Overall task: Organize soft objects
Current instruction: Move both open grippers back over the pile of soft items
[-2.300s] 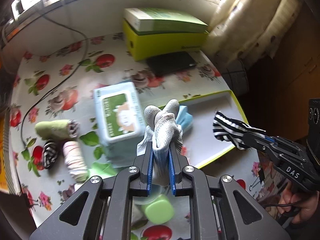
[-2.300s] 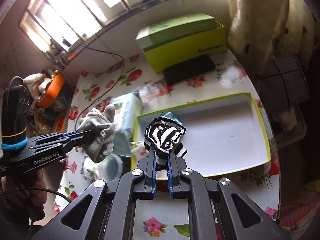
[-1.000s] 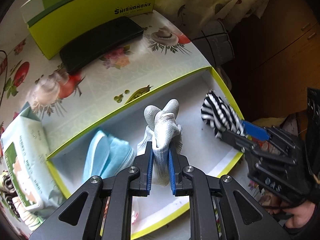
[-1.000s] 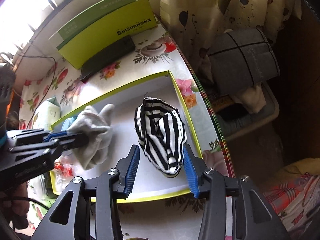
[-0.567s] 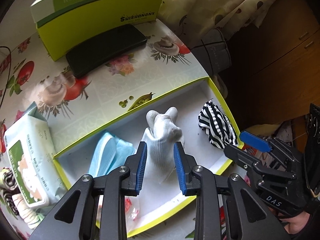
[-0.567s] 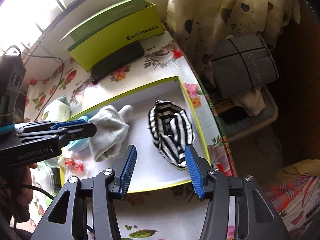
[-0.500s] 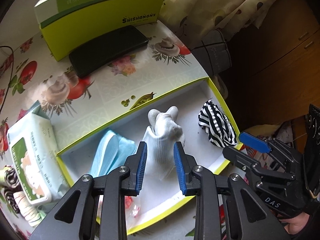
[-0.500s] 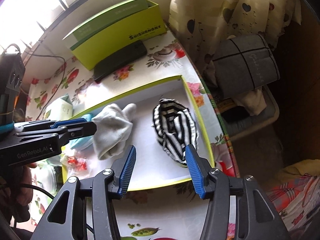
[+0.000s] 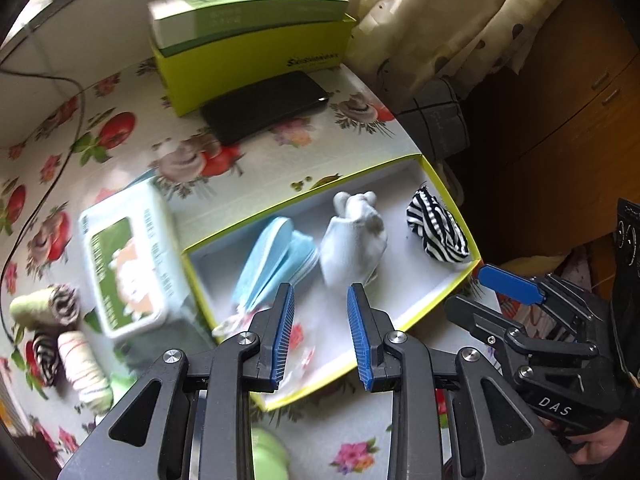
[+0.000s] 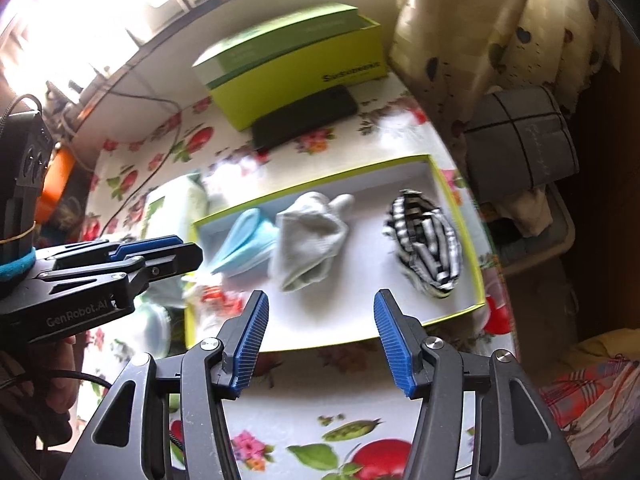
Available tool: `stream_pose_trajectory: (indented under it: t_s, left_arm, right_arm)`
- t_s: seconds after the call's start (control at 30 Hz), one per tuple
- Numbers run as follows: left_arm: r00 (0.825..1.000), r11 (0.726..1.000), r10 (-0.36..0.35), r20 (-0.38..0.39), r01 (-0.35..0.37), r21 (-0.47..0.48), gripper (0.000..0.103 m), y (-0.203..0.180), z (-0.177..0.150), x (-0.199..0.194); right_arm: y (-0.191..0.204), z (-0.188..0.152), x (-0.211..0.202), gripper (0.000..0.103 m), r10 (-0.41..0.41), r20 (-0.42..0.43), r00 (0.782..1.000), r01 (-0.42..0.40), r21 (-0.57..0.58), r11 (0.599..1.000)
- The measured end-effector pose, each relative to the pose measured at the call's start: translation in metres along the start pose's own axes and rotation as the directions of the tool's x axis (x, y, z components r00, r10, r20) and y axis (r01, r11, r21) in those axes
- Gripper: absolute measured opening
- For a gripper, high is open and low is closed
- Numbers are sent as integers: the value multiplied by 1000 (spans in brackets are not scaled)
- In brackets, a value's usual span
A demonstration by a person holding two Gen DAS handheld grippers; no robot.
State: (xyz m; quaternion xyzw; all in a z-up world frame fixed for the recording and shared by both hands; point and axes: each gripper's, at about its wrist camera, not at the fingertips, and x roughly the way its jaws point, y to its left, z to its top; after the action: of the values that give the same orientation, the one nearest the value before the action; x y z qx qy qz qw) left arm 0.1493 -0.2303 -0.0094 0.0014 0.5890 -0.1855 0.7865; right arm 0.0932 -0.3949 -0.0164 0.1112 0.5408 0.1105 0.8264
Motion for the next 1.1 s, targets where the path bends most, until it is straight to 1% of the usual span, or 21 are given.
stream_pose_trajectory:
  t_s: [0.27, 0.5, 0.77, 1.1]
  left_arm:
    - [999, 997, 25, 38, -23, -69, 29, 25, -30, -30]
    - [997, 993, 43, 61, -36, -110, 29, 45, -50, -50]
    - [996, 986, 57, 76, -44, -158, 29, 66, -66, -63]
    - [995, 982, 48, 91, -30, -186, 29, 79, -79, -71]
  right_arm:
    - [46, -9, -2, 55, 41, -24, 999, -43, -92, 995]
    - [77, -14, -2, 55, 70, -39, 997, -75, -151, 986]
    - [102, -18, -1, 55, 92, -59, 994, -102, -195, 975]
    - [121, -18, -1, 55, 91, -74, 993, -106, -239, 965]
